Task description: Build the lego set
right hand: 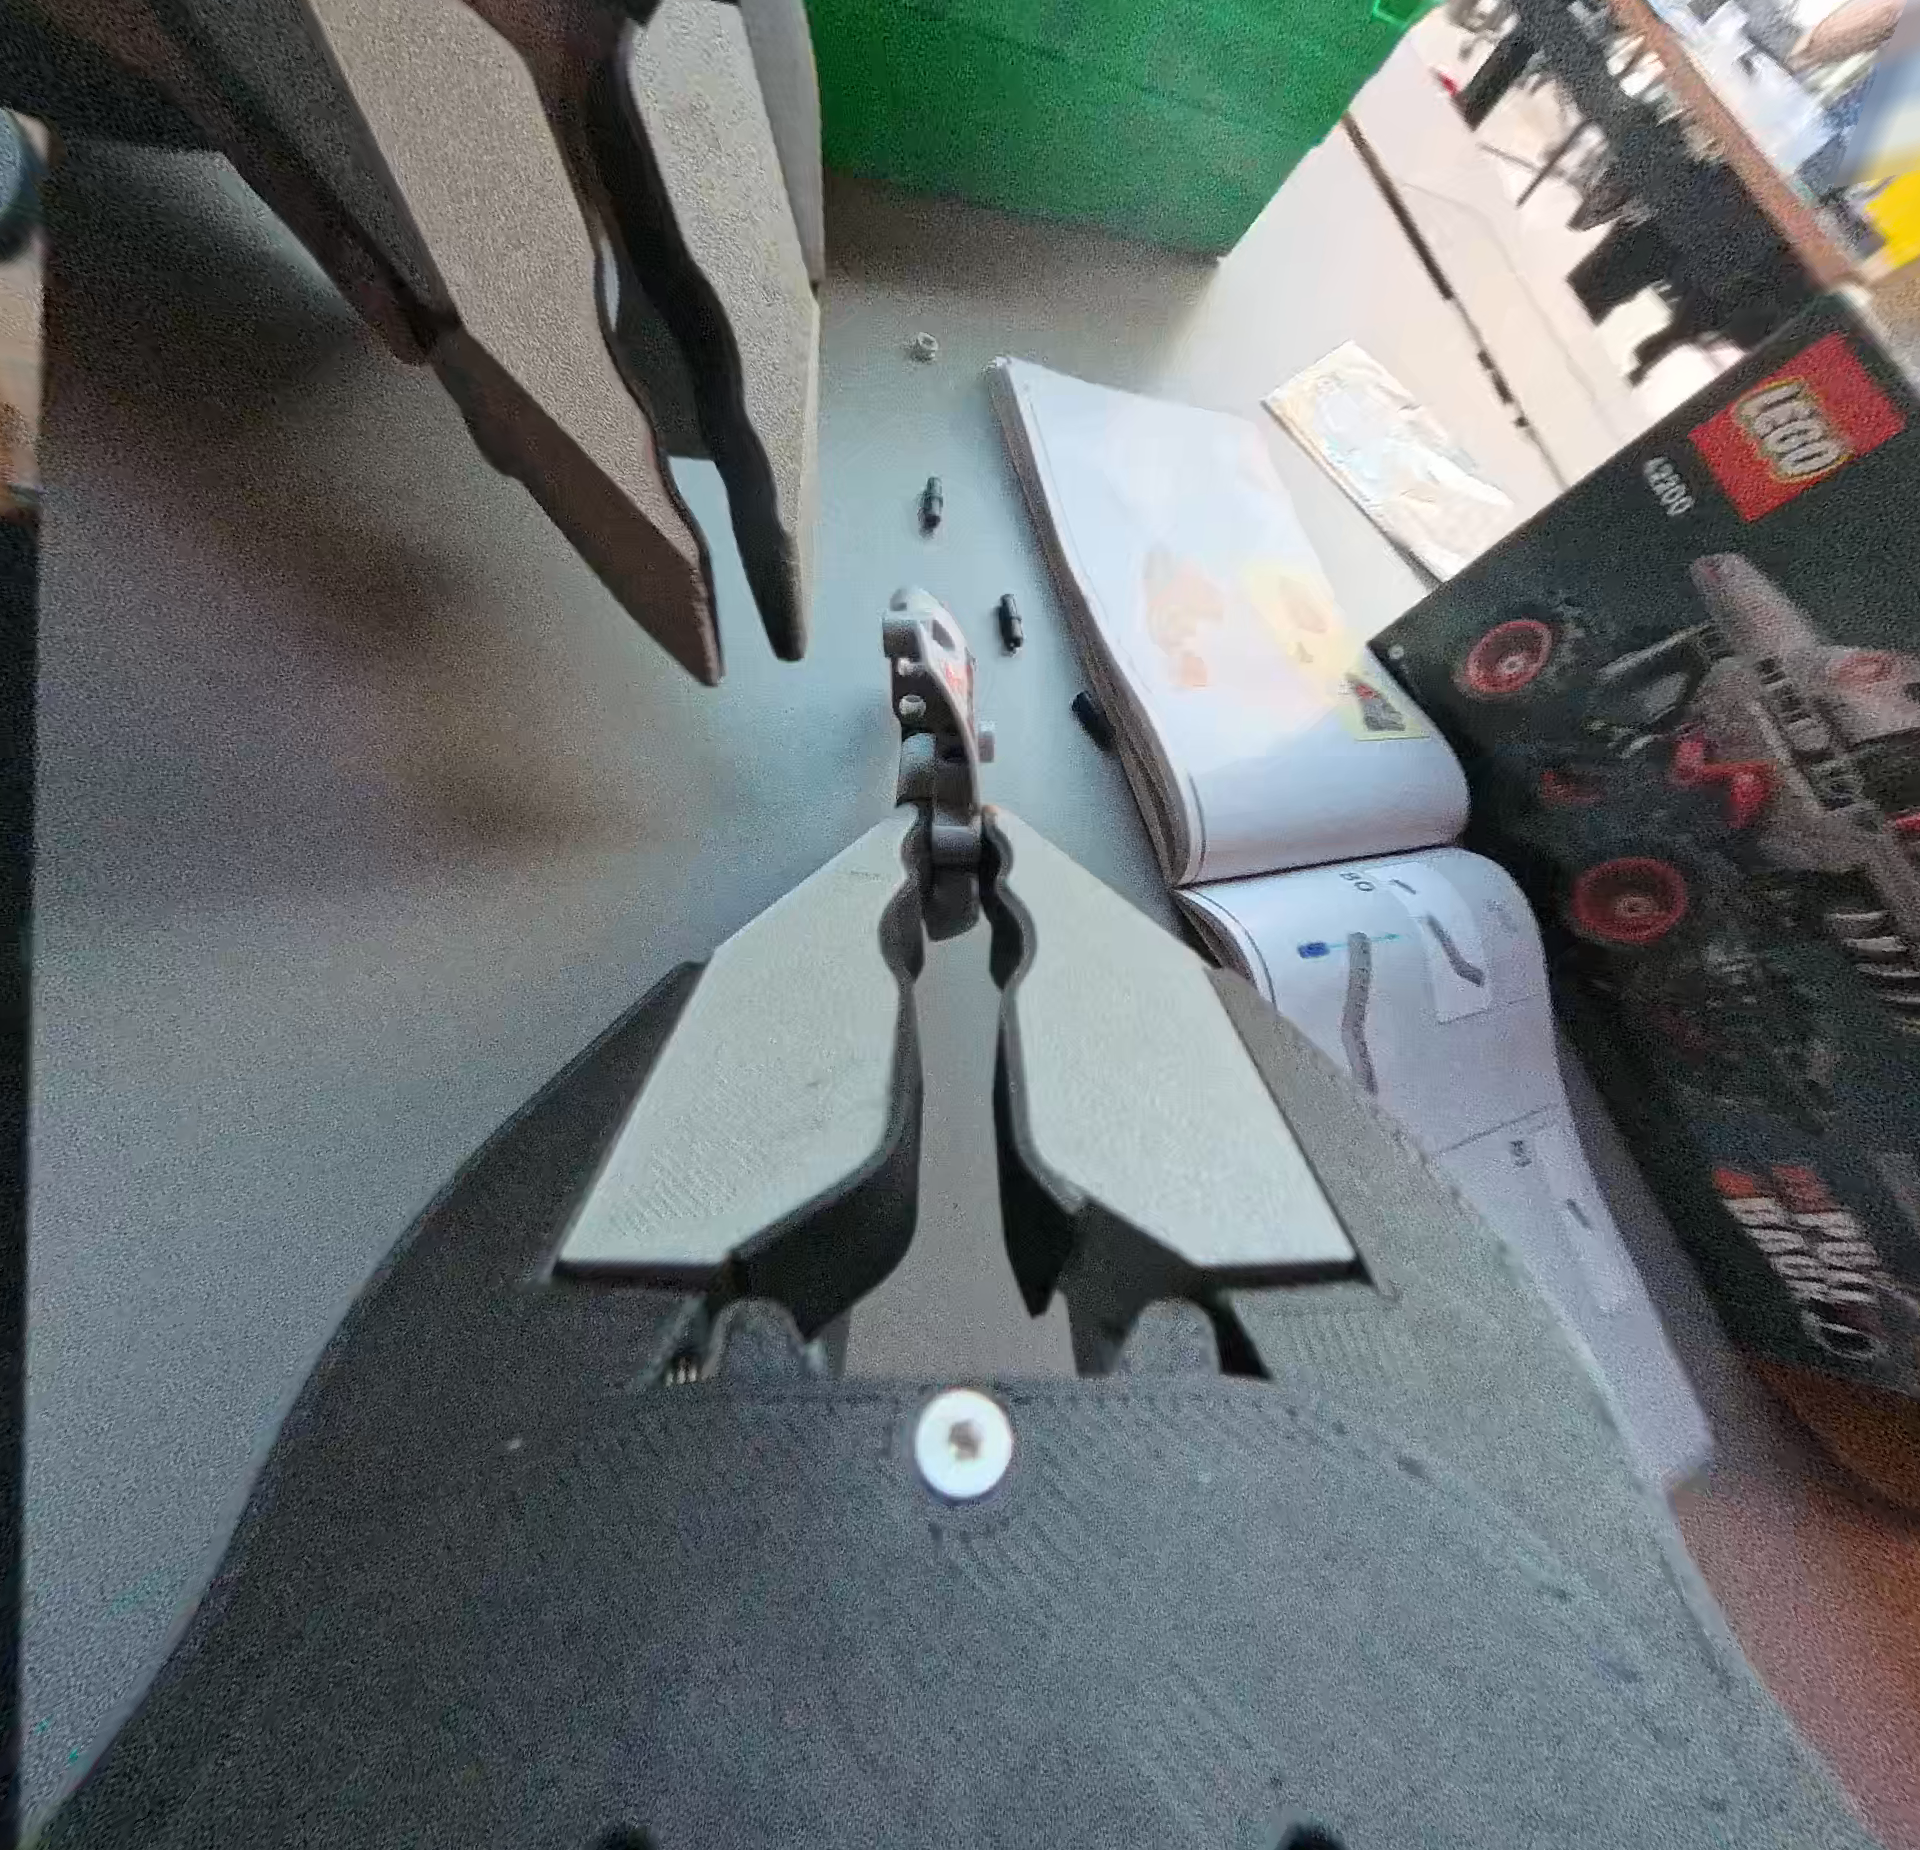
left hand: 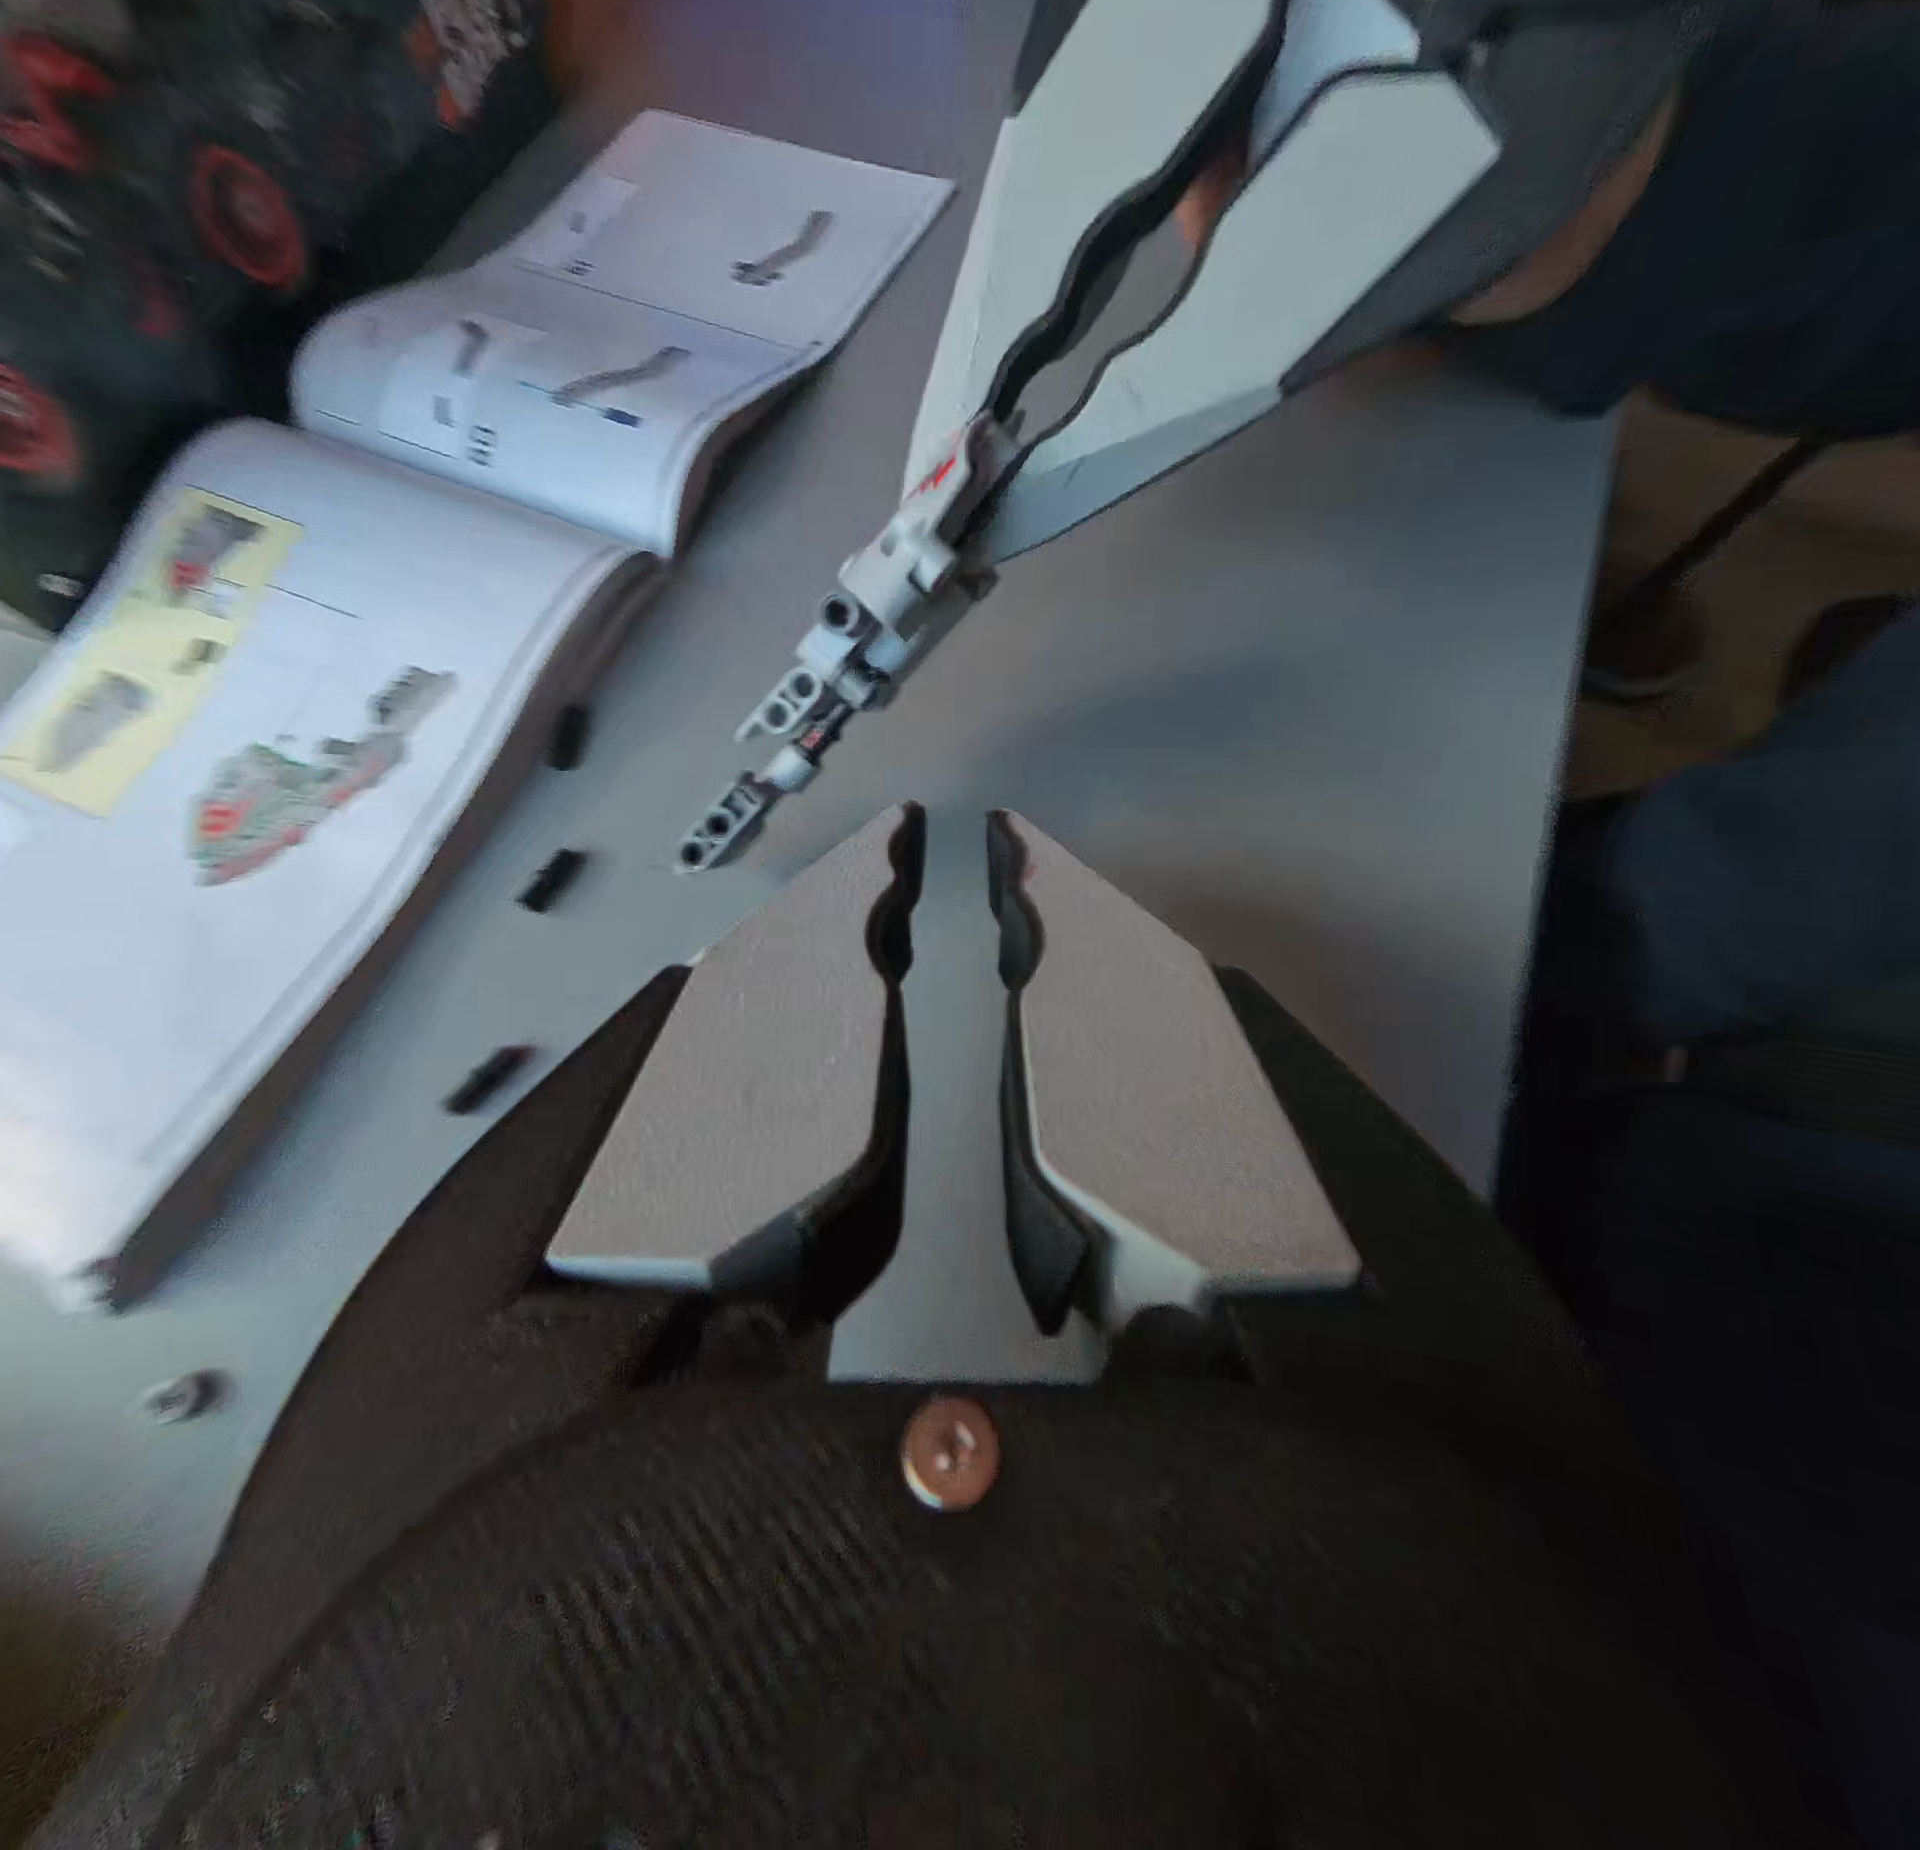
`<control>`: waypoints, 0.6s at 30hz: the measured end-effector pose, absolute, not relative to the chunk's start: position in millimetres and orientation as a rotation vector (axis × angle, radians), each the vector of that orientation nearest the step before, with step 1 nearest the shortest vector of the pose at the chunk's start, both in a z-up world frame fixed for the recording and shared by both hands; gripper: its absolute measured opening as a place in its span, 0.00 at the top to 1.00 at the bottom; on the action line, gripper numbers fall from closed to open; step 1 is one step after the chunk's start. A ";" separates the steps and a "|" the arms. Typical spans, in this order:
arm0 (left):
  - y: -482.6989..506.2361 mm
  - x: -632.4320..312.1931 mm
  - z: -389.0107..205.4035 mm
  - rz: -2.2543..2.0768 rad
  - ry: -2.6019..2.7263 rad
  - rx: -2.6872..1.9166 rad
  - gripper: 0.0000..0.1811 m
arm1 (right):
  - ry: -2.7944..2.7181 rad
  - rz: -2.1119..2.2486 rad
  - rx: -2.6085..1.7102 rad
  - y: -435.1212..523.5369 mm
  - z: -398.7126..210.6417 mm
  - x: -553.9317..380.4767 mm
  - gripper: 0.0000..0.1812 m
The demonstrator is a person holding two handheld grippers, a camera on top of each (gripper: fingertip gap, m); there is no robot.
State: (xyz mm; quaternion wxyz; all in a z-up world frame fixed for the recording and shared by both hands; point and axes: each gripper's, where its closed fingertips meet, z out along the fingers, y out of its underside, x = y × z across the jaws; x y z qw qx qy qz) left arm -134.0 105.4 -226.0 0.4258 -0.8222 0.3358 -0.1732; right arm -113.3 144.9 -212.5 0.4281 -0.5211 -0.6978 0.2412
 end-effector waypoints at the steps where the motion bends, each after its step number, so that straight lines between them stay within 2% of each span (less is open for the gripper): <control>1: 99.4 -126.5 -228.2 -0.559 0.810 -2.086 0.88 | -1.734 0.511 -1.257 142.4 -212.1 -111.9 0.98; 4: 82.7 -108.3 -218.0 -1.011 0.652 -2.103 0.84 | -1.676 0.178 -1.113 140.9 -207.6 -109.5 0.98; 6: 78.9 -105.2 -197.0 -1.263 0.522 -2.001 0.86 | -1.610 -0.075 -0.992 145.2 -200.4 -107.0 0.98; 9: 91.3 -115.7 -180.5 -1.375 0.352 -1.900 0.82 | -1.564 -0.305 -0.782 139.4 -193.2 -108.1 0.98; 12: 98.3 -118.2 -173.9 -1.434 0.308 -1.846 0.92 | -1.501 -0.382 -0.705 136.4 -182.2 -106.4 0.97; 15: 99.4 -114.3 -172.8 -1.494 0.275 -1.841 0.84 | -1.465 -0.393 -0.714 142.8 -175.7 -102.0 0.97; 18: 105.2 -110.7 -181.5 -1.458 0.258 -1.898 0.68 | -1.424 -0.411 -0.691 144.1 -167.9 -98.9 0.97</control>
